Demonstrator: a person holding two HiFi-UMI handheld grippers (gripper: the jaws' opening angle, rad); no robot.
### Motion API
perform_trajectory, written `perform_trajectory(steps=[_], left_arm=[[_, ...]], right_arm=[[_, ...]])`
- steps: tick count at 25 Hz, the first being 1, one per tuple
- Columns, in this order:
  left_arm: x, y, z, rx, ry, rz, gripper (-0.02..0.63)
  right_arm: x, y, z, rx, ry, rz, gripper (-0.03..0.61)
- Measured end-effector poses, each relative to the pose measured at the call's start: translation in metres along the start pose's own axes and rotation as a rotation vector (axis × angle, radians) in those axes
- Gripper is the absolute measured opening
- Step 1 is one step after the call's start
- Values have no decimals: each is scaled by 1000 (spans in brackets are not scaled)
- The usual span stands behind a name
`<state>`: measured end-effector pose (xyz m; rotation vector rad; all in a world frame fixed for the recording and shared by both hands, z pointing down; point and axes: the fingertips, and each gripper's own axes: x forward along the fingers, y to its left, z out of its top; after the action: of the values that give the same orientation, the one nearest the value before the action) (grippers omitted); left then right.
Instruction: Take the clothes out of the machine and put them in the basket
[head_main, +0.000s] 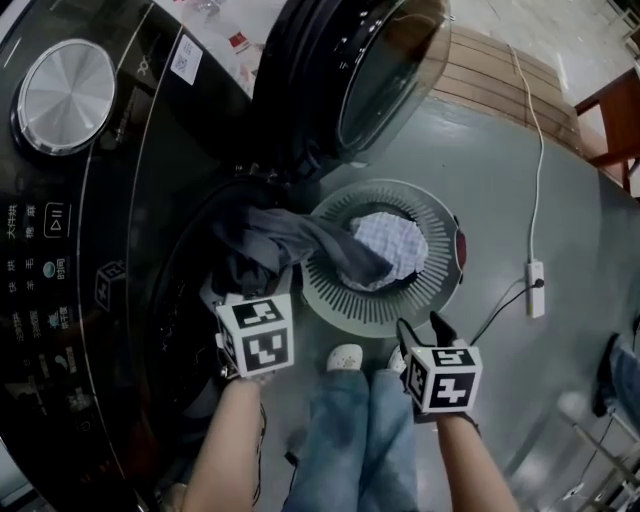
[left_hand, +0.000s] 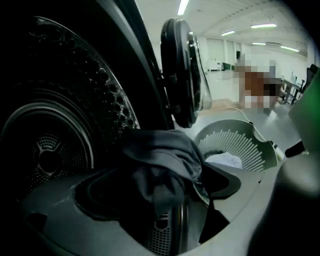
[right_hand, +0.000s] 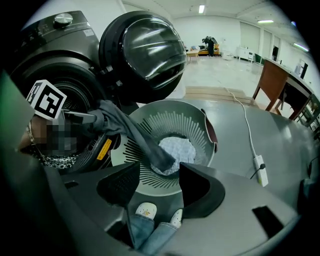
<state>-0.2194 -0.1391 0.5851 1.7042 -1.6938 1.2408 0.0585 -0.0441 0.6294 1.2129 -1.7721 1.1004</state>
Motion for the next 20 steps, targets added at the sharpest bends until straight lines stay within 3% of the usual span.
perform_trajectory(steps=[3, 7, 9, 13, 16, 17, 20], left_arm=[[11, 26, -9, -25, 15, 48, 529], [54, 36, -26, -134, 72, 12, 558], [73, 39, -24, -144, 73, 9, 558], [97, 26, -40, -193, 190, -64, 558], [104, 20, -50, -178, 273, -49, 557], [104, 18, -48, -158, 277, -40, 546], [99, 8, -36, -78, 232, -45, 418]], right_arm=[[2, 6, -2, -11, 7, 5, 244], [7, 12, 0, -25, -7, 11, 245], [11, 15, 1, -41, -10, 19, 244], [19, 19, -2, -61, -5, 35, 244], [20, 27, 1, -73, -15, 54, 242], [20, 29, 3, -80, -16, 60, 242], [18, 30, 5, -88, -21, 69, 238]])
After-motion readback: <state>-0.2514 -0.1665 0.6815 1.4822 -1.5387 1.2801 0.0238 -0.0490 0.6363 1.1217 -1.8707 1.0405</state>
